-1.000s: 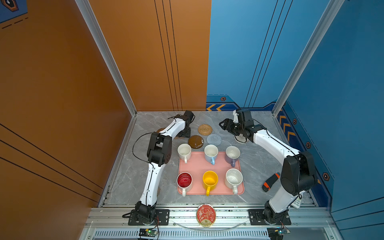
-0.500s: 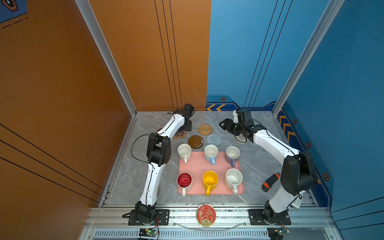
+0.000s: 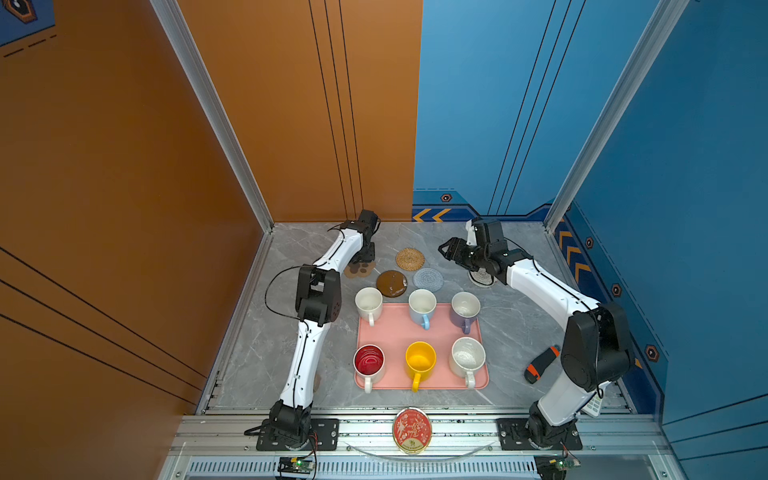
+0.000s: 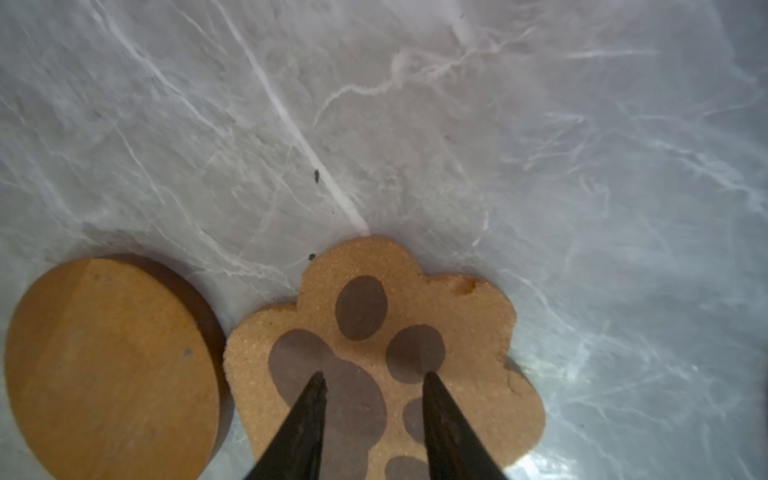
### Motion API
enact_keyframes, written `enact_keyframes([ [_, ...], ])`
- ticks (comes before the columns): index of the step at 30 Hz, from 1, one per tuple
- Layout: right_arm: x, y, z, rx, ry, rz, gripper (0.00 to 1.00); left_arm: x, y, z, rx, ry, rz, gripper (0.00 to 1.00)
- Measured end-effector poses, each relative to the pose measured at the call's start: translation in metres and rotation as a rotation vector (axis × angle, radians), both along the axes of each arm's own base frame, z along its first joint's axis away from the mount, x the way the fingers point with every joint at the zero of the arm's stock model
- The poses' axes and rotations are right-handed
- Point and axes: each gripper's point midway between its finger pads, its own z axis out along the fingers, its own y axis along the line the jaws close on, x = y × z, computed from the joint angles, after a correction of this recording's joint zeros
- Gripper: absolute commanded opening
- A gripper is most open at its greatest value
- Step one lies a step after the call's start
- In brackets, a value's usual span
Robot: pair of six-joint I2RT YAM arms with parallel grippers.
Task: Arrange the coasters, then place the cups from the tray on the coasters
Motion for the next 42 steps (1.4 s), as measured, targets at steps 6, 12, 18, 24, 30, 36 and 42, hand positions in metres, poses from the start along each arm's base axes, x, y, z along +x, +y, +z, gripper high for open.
enact_keyframes([
  [6, 0.000, 0.001, 0.000, 0.001, 0.000, 0.002, 0.65, -0.003, 0.000, -0.006, -0.006, 0.002, 0.008, 0.22],
  [12, 0.002, 0.005, 0.001, 0.005, 0.009, 0.024, 0.63, -0.012, -0.004, -0.008, -0.011, -0.006, 0.010, 0.10],
  [18, 0.016, 0.017, -0.008, -0.036, 0.033, 0.063, 0.62, -0.017, -0.003, -0.009, -0.016, -0.020, 0.019, 0.09],
  [24, 0.030, 0.028, -0.024, -0.112, 0.094, 0.123, 0.54, -0.023, -0.005, -0.008, -0.019, -0.017, 0.024, 0.09],
  [30, 0.045, 0.037, -0.042, -0.201, 0.140, 0.192, 0.30, -0.032, -0.007, -0.008, -0.010, 0.003, 0.021, 0.09],
  [36, 0.051, 0.045, -0.067, -0.279, 0.200, 0.248, 0.04, -0.044, -0.009, -0.007, -0.005, 0.037, 0.025, 0.12],
  [42, 0.049, 0.048, -0.098, -0.337, 0.282, 0.286, 0.00, -0.049, -0.014, -0.001, 0.002, 0.055, 0.011, 0.18],
])
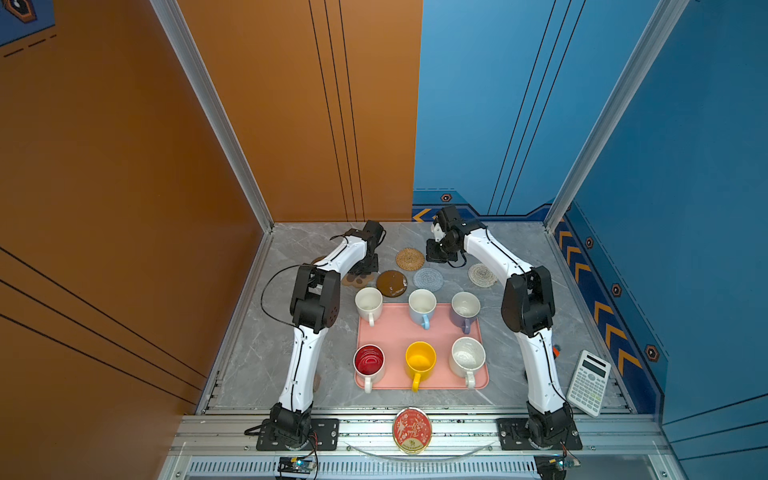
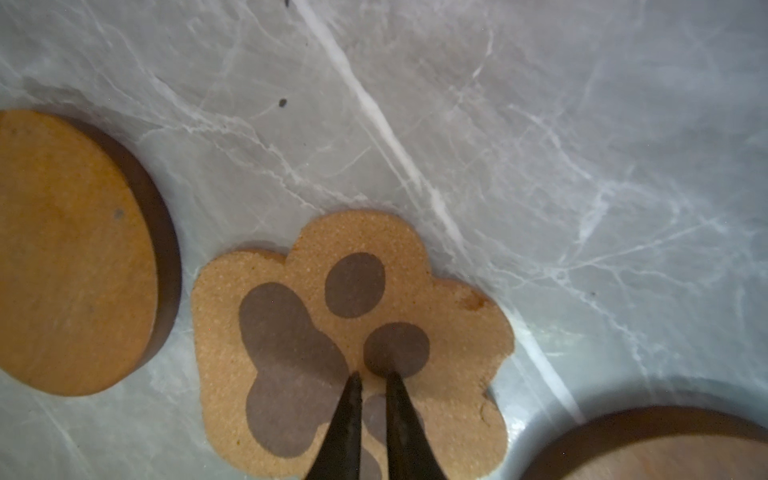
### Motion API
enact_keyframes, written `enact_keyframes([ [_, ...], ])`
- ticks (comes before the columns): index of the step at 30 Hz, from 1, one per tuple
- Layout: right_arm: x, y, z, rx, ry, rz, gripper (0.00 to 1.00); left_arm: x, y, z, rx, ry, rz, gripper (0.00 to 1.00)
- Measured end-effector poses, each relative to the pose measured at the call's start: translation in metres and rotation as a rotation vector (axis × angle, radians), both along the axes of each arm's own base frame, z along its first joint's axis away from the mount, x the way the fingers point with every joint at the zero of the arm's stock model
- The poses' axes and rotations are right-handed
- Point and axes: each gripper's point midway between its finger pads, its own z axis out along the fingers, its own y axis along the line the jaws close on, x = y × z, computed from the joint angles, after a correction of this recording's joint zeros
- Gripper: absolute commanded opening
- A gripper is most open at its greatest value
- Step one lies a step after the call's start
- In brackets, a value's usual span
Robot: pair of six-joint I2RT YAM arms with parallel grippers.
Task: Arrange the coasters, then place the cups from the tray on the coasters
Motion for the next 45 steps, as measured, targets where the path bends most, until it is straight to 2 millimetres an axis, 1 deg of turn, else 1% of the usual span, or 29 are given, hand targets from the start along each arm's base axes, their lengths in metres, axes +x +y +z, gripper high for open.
enact_keyframes([
  [4, -0.007, -0.002, -0.021, -0.033, 0.057, 0.018, 0.00, 0.009, -0.003, 0.017, -0.012, -0.034, -0.001, 0.19],
  [7, -0.012, -0.003, -0.033, -0.049, 0.090, 0.026, 0.00, 0.016, -0.006, 0.029, -0.022, -0.065, -0.001, 0.20],
  [9, -0.015, -0.004, -0.039, -0.059, 0.109, 0.030, 0.00, 0.018, -0.007, 0.032, -0.026, -0.076, -0.002, 0.20],
  [13, -0.019, -0.005, -0.050, -0.075, 0.138, 0.042, 0.00, 0.016, -0.012, 0.035, -0.033, -0.074, -0.012, 0.19],
  [16, -0.020, -0.007, -0.056, -0.089, 0.159, 0.047, 0.00, 0.013, -0.023, 0.040, -0.041, -0.080, -0.041, 0.19],
  [20, -0.021, -0.010, -0.066, -0.102, 0.186, 0.048, 0.00, 0.006, -0.048, 0.051, -0.064, -0.093, -0.094, 0.19],
  [23, -0.021, -0.015, -0.065, -0.107, 0.191, 0.046, 0.00, 0.000, -0.066, 0.057, -0.090, -0.096, -0.135, 0.18],
  [26, -0.019, -0.023, -0.066, -0.108, 0.198, 0.032, 0.00, -0.007, -0.084, 0.058, -0.109, -0.089, -0.176, 0.18],
  [30, -0.015, -0.036, -0.066, -0.108, 0.204, 0.006, 0.00, -0.014, -0.102, 0.057, -0.127, -0.079, -0.220, 0.18],
  [33, -0.011, -0.045, -0.066, -0.107, 0.205, -0.012, 0.00, -0.019, -0.112, 0.057, -0.133, -0.072, -0.249, 0.17],
  [39, -0.003, -0.065, -0.066, -0.106, 0.206, -0.053, 0.00, -0.023, -0.118, 0.055, -0.133, -0.066, -0.270, 0.14],
  [45, 0.003, -0.089, -0.067, -0.102, 0.212, -0.099, 0.00, -0.023, -0.118, 0.048, -0.128, -0.052, -0.270, 0.12],
])
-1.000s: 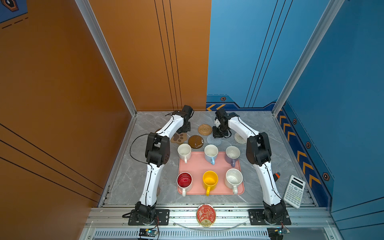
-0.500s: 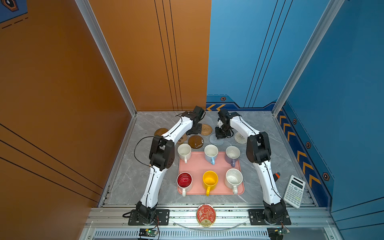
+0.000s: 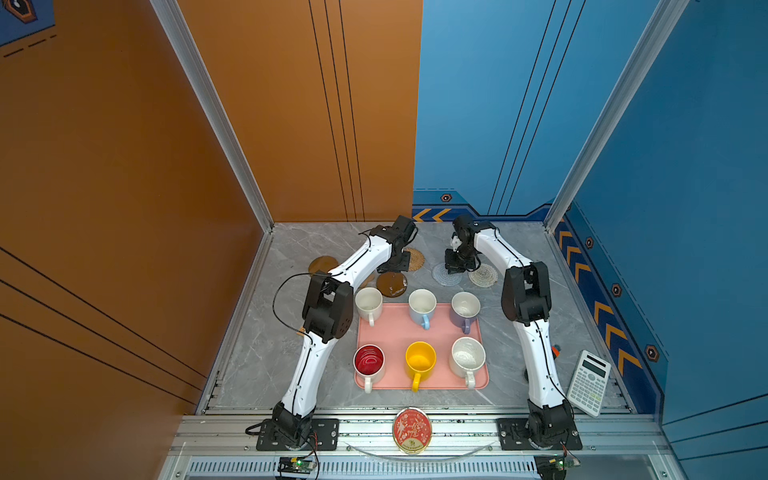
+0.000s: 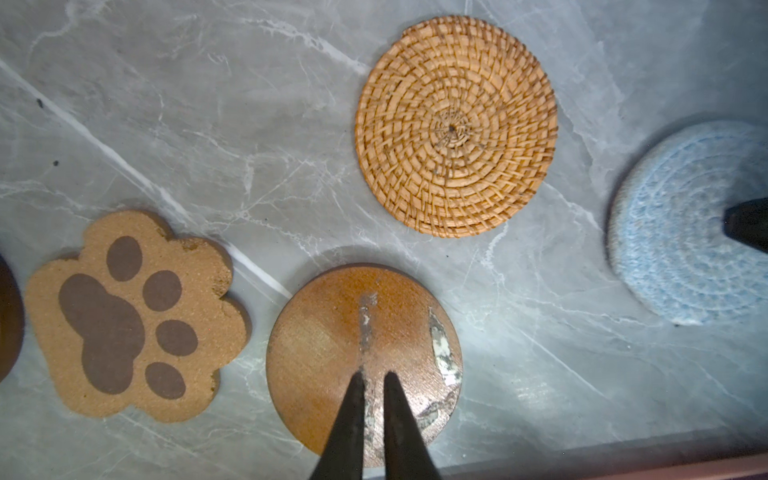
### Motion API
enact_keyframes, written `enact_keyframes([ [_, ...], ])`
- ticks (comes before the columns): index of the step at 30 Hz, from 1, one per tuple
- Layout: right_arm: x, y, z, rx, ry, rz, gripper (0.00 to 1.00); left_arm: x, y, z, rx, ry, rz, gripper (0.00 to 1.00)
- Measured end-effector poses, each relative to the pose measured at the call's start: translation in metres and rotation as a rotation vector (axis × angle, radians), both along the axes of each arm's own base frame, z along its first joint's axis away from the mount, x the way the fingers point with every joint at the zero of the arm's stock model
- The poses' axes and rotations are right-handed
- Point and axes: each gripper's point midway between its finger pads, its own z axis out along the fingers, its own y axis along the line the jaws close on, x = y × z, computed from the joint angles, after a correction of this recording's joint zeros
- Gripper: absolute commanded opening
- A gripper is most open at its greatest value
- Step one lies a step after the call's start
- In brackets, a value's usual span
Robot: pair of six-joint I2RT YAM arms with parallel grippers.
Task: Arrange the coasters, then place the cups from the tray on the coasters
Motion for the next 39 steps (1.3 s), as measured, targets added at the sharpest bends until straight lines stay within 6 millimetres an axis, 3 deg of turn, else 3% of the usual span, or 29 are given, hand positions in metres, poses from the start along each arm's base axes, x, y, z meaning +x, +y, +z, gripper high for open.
enact_keyframes([
  [9, 0.004, -0.027, -0.001, -0.001, 0.008, -0.052, 0.00, -0.005, 0.003, -0.018, 0.022, 0.039, -0.001, 0.11],
  [22, 0.004, -0.049, 0.000, -0.018, 0.012, -0.092, 0.00, -0.006, 0.003, -0.021, 0.024, 0.043, 0.000, 0.10],
  [31, 0.005, -0.054, 0.001, -0.020, 0.010, -0.100, 0.00, -0.012, 0.002, -0.037, 0.032, 0.080, -0.006, 0.08],
  [39, 0.004, -0.037, 0.008, -0.005, -0.003, -0.075, 0.00, -0.024, -0.002, -0.048, 0.061, 0.109, -0.040, 0.32],
])
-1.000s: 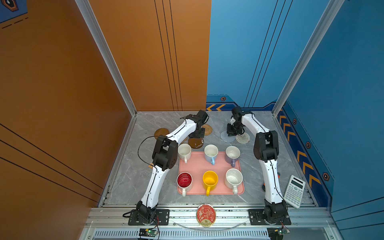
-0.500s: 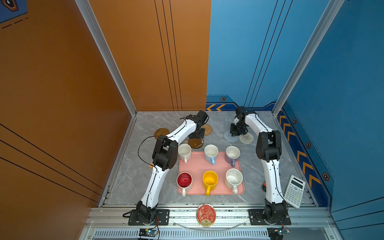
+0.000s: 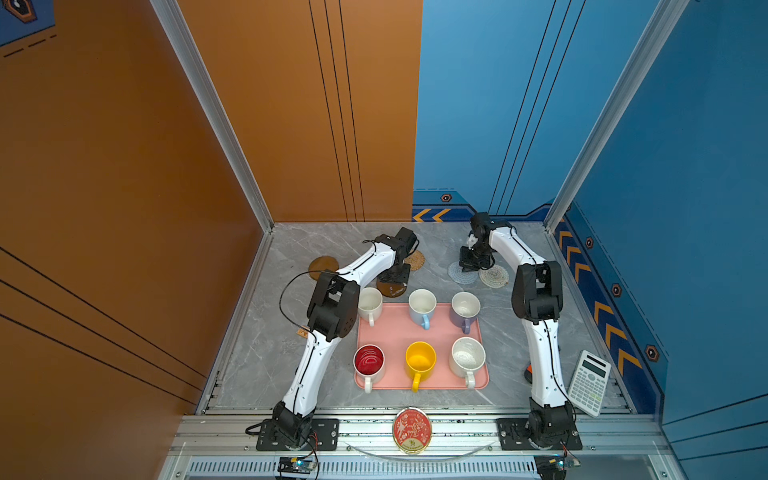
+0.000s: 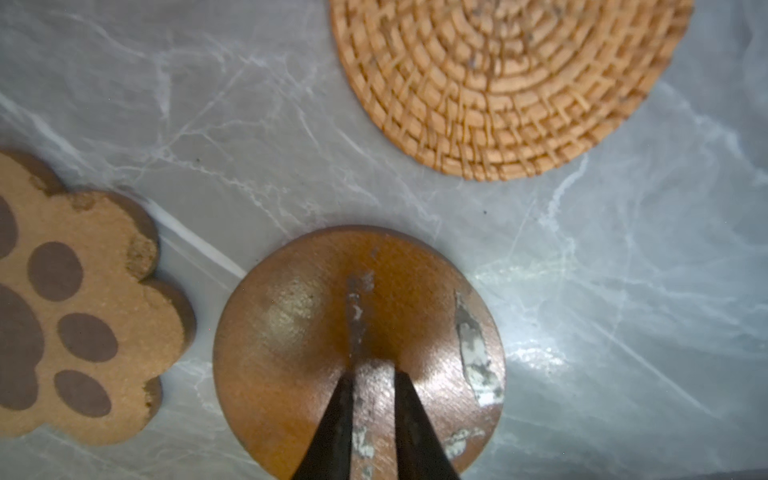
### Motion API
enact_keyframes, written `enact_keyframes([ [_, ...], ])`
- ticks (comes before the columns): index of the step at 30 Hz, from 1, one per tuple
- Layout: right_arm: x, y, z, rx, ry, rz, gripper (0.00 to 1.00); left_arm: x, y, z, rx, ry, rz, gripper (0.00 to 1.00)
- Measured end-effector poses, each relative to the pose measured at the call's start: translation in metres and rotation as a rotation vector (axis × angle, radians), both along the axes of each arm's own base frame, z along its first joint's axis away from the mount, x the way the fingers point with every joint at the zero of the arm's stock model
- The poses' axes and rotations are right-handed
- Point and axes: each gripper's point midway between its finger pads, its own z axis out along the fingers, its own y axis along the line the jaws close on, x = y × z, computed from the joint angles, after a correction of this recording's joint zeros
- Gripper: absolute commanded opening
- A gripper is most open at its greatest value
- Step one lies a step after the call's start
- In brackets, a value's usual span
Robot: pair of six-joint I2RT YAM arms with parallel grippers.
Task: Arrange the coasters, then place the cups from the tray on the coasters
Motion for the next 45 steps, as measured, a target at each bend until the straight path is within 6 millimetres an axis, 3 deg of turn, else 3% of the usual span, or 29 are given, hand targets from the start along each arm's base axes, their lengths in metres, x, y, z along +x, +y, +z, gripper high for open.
enact_keyframes([
  [6, -0.002, 0.021, 0.021, 0.022, -0.037, 0.039, 0.00, -0.010, -0.011, 0.002, 0.032, -0.011, -0.055, 0.43],
  [13, -0.001, 0.026, 0.030, 0.031, -0.059, 0.041, 0.00, -0.016, -0.018, 0.002, 0.051, -0.017, -0.089, 0.54],
  [32, -0.002, 0.029, 0.030, 0.033, -0.058, 0.038, 0.00, -0.018, -0.017, 0.000, 0.070, -0.014, -0.106, 0.57],
  [45, -0.004, 0.039, 0.031, 0.035, -0.060, 0.056, 0.00, -0.011, -0.004, -0.002, 0.089, -0.018, -0.085, 0.51],
])
